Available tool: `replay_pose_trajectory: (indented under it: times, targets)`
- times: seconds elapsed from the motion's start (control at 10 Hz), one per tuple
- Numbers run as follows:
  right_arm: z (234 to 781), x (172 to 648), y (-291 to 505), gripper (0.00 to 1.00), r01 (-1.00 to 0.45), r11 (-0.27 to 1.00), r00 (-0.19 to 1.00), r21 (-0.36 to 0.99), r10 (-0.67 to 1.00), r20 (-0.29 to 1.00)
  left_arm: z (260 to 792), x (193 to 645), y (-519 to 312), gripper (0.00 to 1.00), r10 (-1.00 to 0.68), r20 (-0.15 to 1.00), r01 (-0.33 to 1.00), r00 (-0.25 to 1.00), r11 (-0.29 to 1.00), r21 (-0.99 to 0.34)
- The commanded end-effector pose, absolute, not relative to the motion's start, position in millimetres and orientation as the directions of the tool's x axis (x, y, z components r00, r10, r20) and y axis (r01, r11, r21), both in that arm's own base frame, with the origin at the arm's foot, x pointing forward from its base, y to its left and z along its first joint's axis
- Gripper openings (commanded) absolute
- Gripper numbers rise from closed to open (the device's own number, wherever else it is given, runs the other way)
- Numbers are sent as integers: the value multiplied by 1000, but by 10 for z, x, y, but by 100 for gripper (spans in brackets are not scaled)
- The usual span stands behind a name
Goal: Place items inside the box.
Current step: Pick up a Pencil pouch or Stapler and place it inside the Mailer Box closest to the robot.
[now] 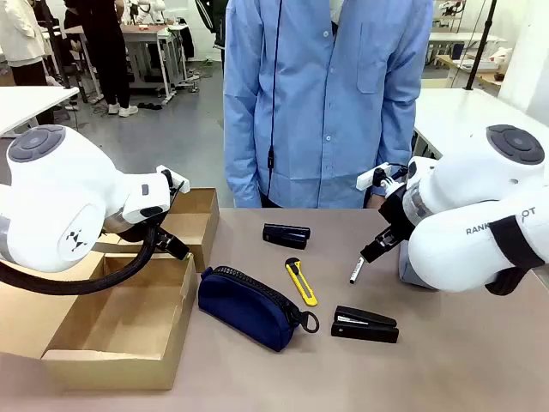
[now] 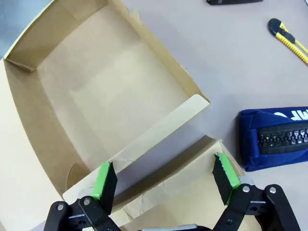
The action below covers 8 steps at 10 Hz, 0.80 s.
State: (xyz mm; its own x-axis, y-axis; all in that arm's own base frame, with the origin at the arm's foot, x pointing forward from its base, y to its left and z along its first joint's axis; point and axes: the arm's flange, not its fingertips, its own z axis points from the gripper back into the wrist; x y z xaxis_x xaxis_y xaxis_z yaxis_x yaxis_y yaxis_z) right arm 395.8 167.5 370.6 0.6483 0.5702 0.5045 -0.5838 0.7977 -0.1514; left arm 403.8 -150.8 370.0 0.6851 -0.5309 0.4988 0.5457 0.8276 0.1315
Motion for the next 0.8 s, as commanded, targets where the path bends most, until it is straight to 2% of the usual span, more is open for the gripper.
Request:
replay_pose_trajectory:
  times: [0.0,0.7]
  targets:
    - [3707,3958,1675,100,-584,798,648,-151,570,505,3701,4038,-1508,100,-531,499,546,685,828,132]
    - [3707,3958,1675,100,-584,798,648,-151,570,505,3701,4038,-1508,100,-531,499,546,685,828,132]
